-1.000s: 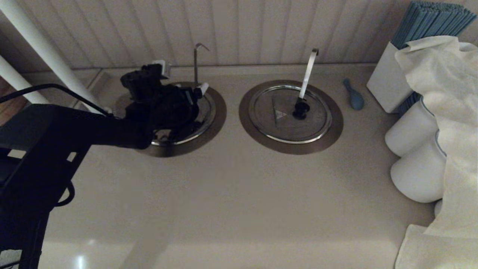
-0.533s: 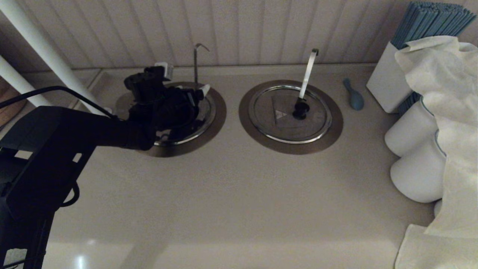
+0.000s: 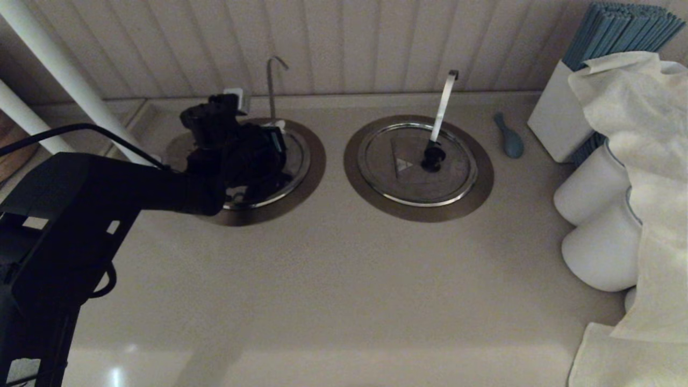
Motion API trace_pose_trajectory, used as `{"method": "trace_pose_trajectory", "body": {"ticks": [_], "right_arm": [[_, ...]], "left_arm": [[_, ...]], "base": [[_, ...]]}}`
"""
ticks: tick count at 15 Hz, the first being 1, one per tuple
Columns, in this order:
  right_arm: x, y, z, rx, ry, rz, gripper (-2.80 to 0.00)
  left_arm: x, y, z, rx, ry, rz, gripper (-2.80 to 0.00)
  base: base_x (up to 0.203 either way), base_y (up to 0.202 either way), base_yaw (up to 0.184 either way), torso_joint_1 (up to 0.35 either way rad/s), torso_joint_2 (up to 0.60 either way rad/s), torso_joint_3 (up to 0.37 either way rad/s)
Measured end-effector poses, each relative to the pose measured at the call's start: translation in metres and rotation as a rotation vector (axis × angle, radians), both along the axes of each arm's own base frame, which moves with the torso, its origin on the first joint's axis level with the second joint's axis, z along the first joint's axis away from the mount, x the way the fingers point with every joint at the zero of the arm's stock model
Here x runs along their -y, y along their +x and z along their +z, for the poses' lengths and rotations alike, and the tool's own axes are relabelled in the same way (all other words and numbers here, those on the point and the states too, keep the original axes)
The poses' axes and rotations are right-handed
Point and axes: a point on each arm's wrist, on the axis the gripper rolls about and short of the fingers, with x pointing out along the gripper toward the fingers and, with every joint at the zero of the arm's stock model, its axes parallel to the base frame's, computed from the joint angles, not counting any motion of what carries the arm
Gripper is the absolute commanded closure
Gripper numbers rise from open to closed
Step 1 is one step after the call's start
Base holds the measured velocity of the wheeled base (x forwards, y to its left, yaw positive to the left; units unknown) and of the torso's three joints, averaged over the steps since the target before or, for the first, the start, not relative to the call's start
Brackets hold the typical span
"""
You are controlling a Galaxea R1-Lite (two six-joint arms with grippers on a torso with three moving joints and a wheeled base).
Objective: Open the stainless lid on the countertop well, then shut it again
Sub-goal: Stir with a spoon
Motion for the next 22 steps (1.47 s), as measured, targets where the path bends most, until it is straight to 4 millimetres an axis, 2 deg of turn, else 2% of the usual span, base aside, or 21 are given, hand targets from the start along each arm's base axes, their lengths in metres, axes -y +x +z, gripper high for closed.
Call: {"method": "trace_pose_trajectory", "body": {"ticks": [5, 9, 15, 22], "right_arm": [[0.0, 0.0, 0.0, 0.0, 0.0, 0.0, 0.0], [0.0, 0.0, 0.0, 0.0, 0.0, 0.0, 0.0], [0.0, 0.0, 0.0, 0.0, 0.001, 0.0, 0.0], [0.0, 0.0, 0.0, 0.0, 0.0, 0.0, 0.0]], "left_arm": [[0.0, -0.001, 0.001, 0.0, -0.005, 0.0, 0.0], [-0.002, -0.009, 0.01, 0.009, -0.007, 0.002, 0.0], [-0.014, -0.026, 0.032, 0.037, -0.013, 0.015, 0.0], [-0.044, -0.051, 0.067, 0.069, -0.013, 0.065, 0.0]], "base": [[0.0, 0.0, 0.0, 0.0, 0.0, 0.0], [0.0, 0.0, 0.0, 0.0, 0.0, 0.0], [0.0, 0.0, 0.0, 0.0, 0.0, 0.0], [0.0, 0.0, 0.0, 0.0, 0.0, 0.0]]}}
